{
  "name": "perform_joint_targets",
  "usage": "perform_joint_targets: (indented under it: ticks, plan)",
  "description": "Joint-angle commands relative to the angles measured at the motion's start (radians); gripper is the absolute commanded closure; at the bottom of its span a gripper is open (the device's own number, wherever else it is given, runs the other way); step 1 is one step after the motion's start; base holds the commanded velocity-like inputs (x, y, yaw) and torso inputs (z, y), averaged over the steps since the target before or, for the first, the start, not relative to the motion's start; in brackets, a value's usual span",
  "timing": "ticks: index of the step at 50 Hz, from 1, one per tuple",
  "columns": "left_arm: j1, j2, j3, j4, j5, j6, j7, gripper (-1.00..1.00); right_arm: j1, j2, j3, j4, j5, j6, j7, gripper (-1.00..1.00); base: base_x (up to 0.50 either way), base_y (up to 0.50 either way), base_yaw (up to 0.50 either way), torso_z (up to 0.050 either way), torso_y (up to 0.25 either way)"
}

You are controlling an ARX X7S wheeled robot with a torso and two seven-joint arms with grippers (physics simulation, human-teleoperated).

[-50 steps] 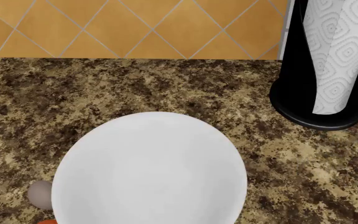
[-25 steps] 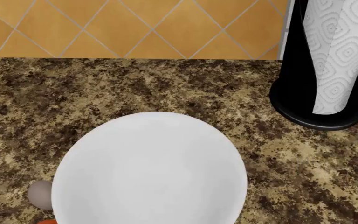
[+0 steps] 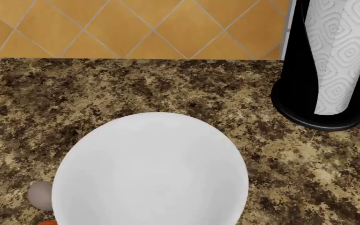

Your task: Place the eggs and milk next to the bowl.

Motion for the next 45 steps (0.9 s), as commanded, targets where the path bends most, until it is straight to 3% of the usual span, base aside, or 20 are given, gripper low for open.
perform_joint_targets:
  ticks: [1, 17, 45]
  plan:
    - [0.004, 0.003, -0.004, -0.003, -0.003, 0.013, 0.01, -1.0, -0.11, 0.053, 0.046, -0.271, 0.035, 0.124, 0.02, 1.0, 0.0, 0.0, 0.0, 0.0, 0.0]
    - [0.01, 0.008, -0.009, -0.007, -0.004, 0.037, 0.029, -1.0, -0.273, 0.129, 0.149, -0.631, 0.18, 0.312, 0.04, 1.0, 0.0, 0.0, 0.0, 0.0, 0.0]
    - [0.011, 0.009, -0.011, -0.009, -0.006, 0.042, 0.032, -1.0, -0.315, 0.176, 0.182, -0.874, 0.352, 0.447, -0.036, 1.0, 0.0, 0.0, 0.0, 0.0, 0.0]
